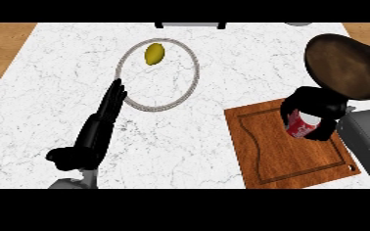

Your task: Pick the can from the cutting board and place it in the pan

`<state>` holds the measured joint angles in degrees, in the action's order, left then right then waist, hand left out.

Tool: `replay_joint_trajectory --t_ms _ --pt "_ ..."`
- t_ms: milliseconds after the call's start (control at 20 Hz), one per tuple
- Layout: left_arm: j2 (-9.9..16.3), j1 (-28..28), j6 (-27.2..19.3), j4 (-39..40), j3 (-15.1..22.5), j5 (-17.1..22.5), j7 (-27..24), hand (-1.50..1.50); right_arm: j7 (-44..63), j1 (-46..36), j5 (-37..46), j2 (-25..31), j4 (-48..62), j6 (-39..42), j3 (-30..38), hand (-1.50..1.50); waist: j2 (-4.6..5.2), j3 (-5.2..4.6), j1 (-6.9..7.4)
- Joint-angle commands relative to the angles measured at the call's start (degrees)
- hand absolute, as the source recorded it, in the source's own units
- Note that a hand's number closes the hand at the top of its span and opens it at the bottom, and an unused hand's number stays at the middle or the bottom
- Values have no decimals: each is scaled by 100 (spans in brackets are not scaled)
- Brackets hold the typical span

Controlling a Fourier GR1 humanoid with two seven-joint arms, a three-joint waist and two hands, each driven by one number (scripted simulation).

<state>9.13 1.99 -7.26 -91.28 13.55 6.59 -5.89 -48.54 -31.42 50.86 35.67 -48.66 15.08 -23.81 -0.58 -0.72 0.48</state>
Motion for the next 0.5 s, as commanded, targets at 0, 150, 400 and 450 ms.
replay_joint_trajectory --t_ms 0,150,400,450 --pt "16 -109 89 159 -159 -15 -190 0 -232 73 157 -309 378 -329 132 150 70 74 1" --pt "-116 -144 -6 23 -25 -230 -149 0 -135 34 116 -285 56 -359 447 150 57 72 -22" --pt "-144 -59 25 19 -62 -167 -69 0 213 15 -532 -183 -103 -524 1282 150 35 69 -88" --pt "-125 -51 61 159 -155 -92 -126 0 728 281 -587 -292 -337 -621 1366 150 9 64 -190"
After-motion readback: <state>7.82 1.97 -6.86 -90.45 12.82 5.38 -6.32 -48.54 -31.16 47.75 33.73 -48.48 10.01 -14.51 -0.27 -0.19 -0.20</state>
